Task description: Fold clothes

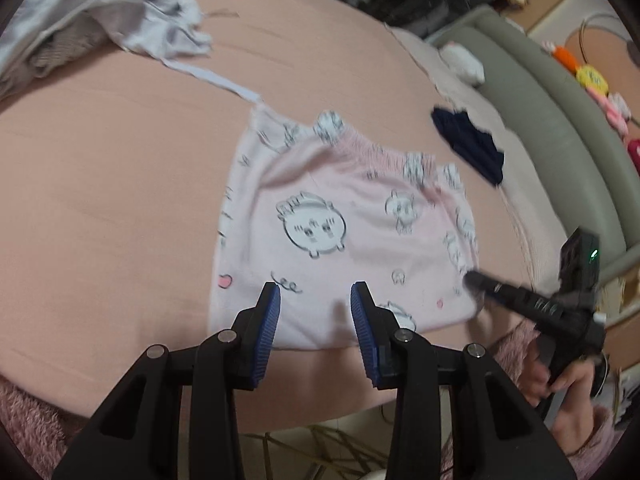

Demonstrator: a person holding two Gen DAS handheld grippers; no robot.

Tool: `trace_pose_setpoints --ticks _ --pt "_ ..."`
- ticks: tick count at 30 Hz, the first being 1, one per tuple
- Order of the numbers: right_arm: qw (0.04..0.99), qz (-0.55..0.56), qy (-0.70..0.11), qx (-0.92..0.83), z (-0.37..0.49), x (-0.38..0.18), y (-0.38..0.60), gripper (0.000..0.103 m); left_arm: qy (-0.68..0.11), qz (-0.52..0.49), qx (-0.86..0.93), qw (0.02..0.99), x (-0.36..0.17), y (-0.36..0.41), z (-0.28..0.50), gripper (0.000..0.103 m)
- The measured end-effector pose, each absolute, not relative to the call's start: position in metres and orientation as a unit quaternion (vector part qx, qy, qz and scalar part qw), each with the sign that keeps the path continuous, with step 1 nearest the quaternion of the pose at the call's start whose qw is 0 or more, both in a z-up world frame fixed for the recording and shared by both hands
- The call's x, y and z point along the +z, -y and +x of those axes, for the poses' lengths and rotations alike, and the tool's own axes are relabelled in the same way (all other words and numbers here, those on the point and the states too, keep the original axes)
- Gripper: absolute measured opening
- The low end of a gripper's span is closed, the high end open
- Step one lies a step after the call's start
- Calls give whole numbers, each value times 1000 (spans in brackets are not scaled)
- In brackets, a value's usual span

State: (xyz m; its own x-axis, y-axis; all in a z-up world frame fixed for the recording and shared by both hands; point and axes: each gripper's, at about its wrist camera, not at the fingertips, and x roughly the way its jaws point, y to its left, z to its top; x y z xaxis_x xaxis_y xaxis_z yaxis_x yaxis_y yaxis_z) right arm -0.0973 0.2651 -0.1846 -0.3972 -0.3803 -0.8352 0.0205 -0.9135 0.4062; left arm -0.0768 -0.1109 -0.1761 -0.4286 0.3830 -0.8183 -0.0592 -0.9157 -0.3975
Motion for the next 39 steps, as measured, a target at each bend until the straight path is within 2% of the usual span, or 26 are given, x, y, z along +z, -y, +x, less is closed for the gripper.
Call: trace_pose_setpoints --ticks 1,2,3,4,5,9,12,15,16,19,22,25,29,35,39 --pt "122 535 170 -819 -99 -184 -266 40 129 -526 833 110 -179 110 -80 33" --pt "120 535 162 -820 -99 -184 -267 37 122 -531 834 94 -180 115 -82 17" --pt "119 539 146 -821 -98 -185 -265 34 129 -532 833 84 -180 122 -84 11" --pt "118 542 130 -822 -97 -185 -263 29 141 -531 832 78 -179 130 -84 11" --pt "114 544 118 -823 -96 -184 -263 28 151 -529 832 70 -177 138 -84 11" --pt "97 546 97 -826 -89 -176 -261 31 155 -506 847 51 -168 160 -76 17" --pt "126 542 95 -825 -89 -176 -251 33 184 -488 848 93 -160 164 -72 17" --pt "146 540 95 -824 -91 -173 -243 35 160 -482 854 113 -155 150 -72 17" --pt "150 540 95 -823 -92 -172 -242 33 152 -482 856 111 -154 147 -71 17" --pt "160 539 95 -821 -95 -167 -238 11 134 -482 859 108 -153 135 -72 18" --pt "170 539 95 -820 -99 -162 -235 7 145 -487 853 119 -154 131 -75 22" --pt "184 533 93 -821 -101 -154 -230 7 167 -481 850 137 -151 132 -74 23" --pt "244 505 53 -826 -109 -127 -181 7 206 -482 836 162 -158 130 -74 28" --pt "287 534 37 -794 -109 -164 -134 7 242 -486 818 188 -162 123 -83 29" --pt "298 522 52 -797 -104 -163 -138 9 219 -502 803 234 -162 95 -102 40"
